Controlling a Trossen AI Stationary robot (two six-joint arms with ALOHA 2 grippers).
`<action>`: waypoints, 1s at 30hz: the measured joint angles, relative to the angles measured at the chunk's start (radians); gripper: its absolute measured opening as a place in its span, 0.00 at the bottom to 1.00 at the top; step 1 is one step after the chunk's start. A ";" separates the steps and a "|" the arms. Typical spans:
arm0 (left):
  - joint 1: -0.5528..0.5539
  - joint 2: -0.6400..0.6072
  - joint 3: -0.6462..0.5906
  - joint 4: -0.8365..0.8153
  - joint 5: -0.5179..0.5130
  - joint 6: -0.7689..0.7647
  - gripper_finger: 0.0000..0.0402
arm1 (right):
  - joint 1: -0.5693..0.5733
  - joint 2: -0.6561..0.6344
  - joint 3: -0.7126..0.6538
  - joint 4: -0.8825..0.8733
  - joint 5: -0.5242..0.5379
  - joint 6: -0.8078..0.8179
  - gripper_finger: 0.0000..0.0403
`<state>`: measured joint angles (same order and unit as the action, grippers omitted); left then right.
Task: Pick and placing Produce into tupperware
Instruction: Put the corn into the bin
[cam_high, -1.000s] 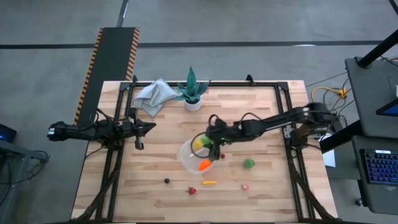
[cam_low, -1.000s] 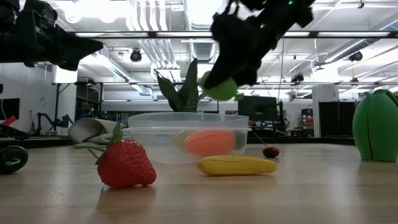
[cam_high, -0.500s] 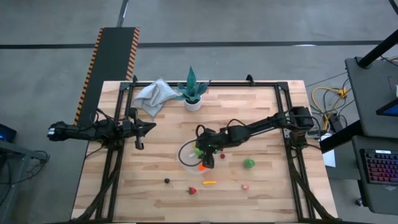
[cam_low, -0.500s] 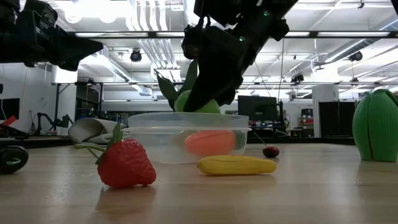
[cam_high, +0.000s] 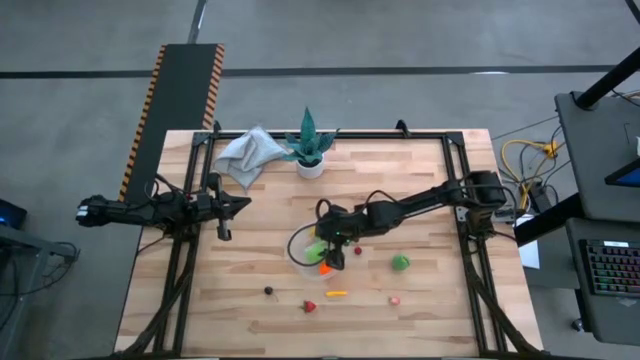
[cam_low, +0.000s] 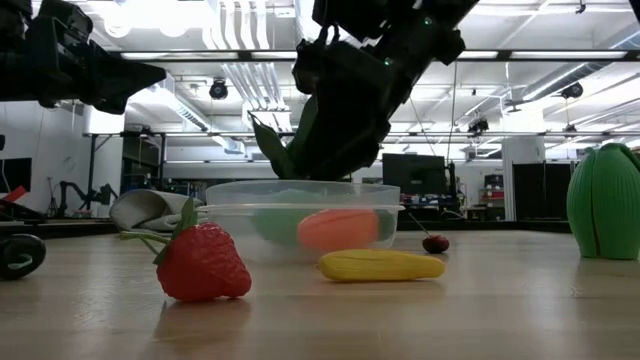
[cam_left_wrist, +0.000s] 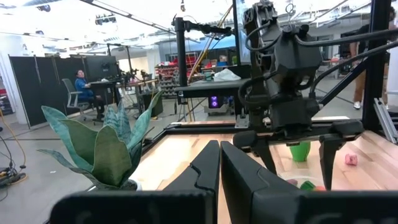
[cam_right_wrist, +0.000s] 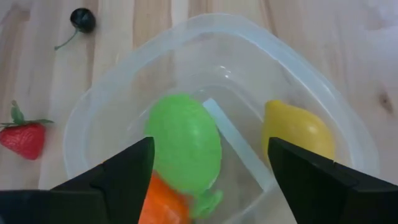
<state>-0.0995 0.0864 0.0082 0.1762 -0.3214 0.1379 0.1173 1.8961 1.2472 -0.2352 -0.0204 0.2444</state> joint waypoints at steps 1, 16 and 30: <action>0.000 0.000 0.000 0.000 0.000 0.000 0.00 | -0.002 -0.007 0.000 -0.001 0.006 0.003 0.76; 0.000 -0.003 0.000 0.008 0.000 0.000 0.00 | 0.021 -0.400 -0.089 -0.276 0.268 -0.045 0.69; 0.000 -0.002 0.000 0.038 0.000 0.031 0.00 | 0.203 -0.972 -0.403 -0.235 0.279 0.054 0.63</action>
<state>-0.0994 0.0845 0.0078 0.2138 -0.3218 0.1688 0.3204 0.9241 0.8443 -0.4703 0.2584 0.2988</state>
